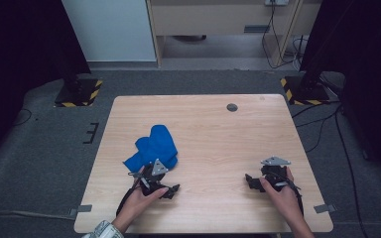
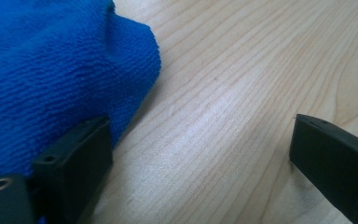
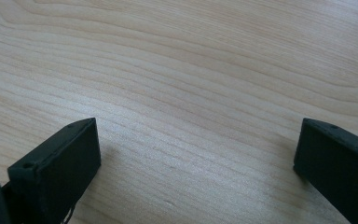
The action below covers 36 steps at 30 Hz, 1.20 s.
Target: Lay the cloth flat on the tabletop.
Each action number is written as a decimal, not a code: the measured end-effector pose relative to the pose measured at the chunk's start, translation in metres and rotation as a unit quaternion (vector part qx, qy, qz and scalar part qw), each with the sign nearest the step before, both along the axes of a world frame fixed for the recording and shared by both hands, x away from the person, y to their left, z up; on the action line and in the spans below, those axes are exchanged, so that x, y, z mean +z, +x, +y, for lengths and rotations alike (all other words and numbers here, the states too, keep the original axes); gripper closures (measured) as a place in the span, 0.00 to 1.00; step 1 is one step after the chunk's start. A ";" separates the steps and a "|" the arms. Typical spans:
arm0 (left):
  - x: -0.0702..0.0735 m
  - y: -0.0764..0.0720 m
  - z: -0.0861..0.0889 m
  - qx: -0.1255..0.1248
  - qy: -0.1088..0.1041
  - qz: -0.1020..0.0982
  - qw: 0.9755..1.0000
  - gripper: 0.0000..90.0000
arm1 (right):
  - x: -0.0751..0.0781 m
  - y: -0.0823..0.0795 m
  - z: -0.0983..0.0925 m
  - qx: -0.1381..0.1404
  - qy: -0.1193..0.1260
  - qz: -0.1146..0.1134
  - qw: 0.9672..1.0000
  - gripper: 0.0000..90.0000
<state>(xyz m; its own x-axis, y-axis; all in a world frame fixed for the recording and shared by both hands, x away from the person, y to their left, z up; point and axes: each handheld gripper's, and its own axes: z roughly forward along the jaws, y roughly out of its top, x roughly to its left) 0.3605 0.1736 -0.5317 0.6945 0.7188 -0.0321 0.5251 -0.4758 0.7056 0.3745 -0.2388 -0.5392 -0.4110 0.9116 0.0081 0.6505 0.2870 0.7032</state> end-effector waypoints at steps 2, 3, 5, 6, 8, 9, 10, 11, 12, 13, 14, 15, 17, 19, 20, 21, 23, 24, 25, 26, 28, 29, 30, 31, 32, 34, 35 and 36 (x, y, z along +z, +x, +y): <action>0.002 0.000 0.002 0.007 -0.009 -0.005 1.000 0.07 | 0.000 0.000 0.000 0.000 0.000 0.000 1.000 0.01; 0.003 0.000 0.003 0.010 -0.012 -0.006 1.000 0.07 | 0.000 0.000 0.000 0.000 0.000 0.000 1.000 0.01; 0.005 0.000 0.005 0.014 -0.018 -0.007 1.000 0.08 | 0.000 0.000 0.000 -0.001 0.000 0.000 1.000 0.01; 0.008 0.000 0.007 0.019 -0.030 -0.011 0.999 0.08 | 0.000 0.000 0.000 -0.001 0.000 0.000 1.000 0.01; 0.010 0.000 0.008 0.021 -0.034 -0.014 0.999 0.08 | 0.000 0.000 0.000 -0.001 0.000 0.000 1.000 0.01; 0.011 0.000 0.008 0.022 -0.036 -0.015 0.999 0.08 | 0.000 0.000 0.000 -0.001 0.000 0.000 1.000 0.01; 0.012 0.000 0.009 0.023 -0.039 -0.015 0.999 0.08 | 0.000 0.000 0.000 -0.001 0.000 0.000 1.000 0.01; 0.013 0.000 0.010 0.024 -0.041 -0.016 0.999 0.08 | 0.000 0.000 0.000 -0.001 0.000 0.000 1.000 0.01; 0.014 0.000 0.011 0.025 -0.043 -0.017 0.999 0.08 | 0.000 0.000 0.000 -0.001 0.000 0.000 1.000 0.01; 0.016 0.001 0.012 0.027 -0.045 -0.020 0.998 0.08 | 0.000 0.000 0.000 -0.001 0.000 0.000 1.000 0.01; 0.017 0.001 0.013 0.029 -0.046 -0.022 0.998 0.08 | 0.000 0.000 0.000 -0.001 0.000 0.000 1.000 0.01; 0.019 0.001 0.015 0.031 -0.044 -0.027 0.998 0.08 | 0.000 0.000 0.000 -0.001 0.000 0.000 1.000 0.01; 0.023 0.002 0.018 0.034 -0.046 -0.035 0.998 0.08 | 0.000 0.000 0.000 -0.001 0.000 0.000 1.000 0.01; 0.024 0.005 0.021 0.040 -0.047 -0.038 0.997 0.08 | 0.000 0.000 0.000 -0.001 0.000 0.000 1.000 0.01; 0.026 0.007 0.023 0.044 -0.043 -0.043 0.997 0.08 | 0.000 0.000 0.000 -0.001 0.000 0.000 1.000 0.01; 0.028 0.011 0.027 0.050 -0.044 -0.050 0.997 0.08 | 0.000 0.000 0.000 -0.001 0.000 0.000 1.000 0.01; 0.031 0.016 0.033 0.065 -0.054 -0.056 0.995 0.08 | 0.000 0.000 0.000 -0.001 0.000 0.000 1.000 0.01; 0.032 0.019 0.036 0.072 -0.056 -0.058 0.994 0.08 | 0.000 0.000 0.000 -0.001 0.000 0.000 1.000 0.01; 0.032 0.022 0.038 0.078 -0.053 -0.059 0.994 0.08 | 0.000 0.000 0.000 -0.001 0.000 0.000 1.000 0.01; 0.033 0.024 0.040 0.083 -0.050 -0.060 0.993 0.08 | 0.000 0.000 0.000 -0.001 0.000 0.000 1.000 0.01; 0.035 0.028 0.045 0.092 -0.050 -0.063 0.993 0.08 | 0.000 0.000 0.000 -0.001 0.000 0.000 1.000 0.01; 0.036 0.029 0.046 0.097 -0.050 -0.067 0.992 0.08 | 0.000 0.000 0.000 -0.001 0.000 0.000 1.000 0.01; 0.037 0.031 0.047 0.100 -0.047 -0.069 0.992 0.08 | 0.000 0.000 0.000 -0.001 0.000 0.000 1.000 0.01; 0.037 0.031 0.047 0.100 -0.047 -0.069 0.992 0.08 | 0.000 0.000 0.000 -0.001 0.000 0.000 1.000 0.01; 0.040 0.036 0.049 0.105 -0.054 -0.069 0.991 0.08 | 0.000 0.000 0.000 -0.001 0.000 0.000 1.000 0.01; 0.042 0.040 0.049 0.108 -0.054 -0.069 0.990 0.08 | 0.000 0.000 0.000 -0.001 0.000 0.000 1.000 0.01; 0.043 0.042 0.048 0.107 -0.053 -0.068 0.991 0.07 | 0.000 0.000 0.000 -0.001 0.000 0.000 1.000 0.01; 0.043 0.045 0.047 0.107 -0.050 -0.065 0.991 0.07 | 0.000 0.000 0.000 -0.001 0.000 0.000 1.000 0.01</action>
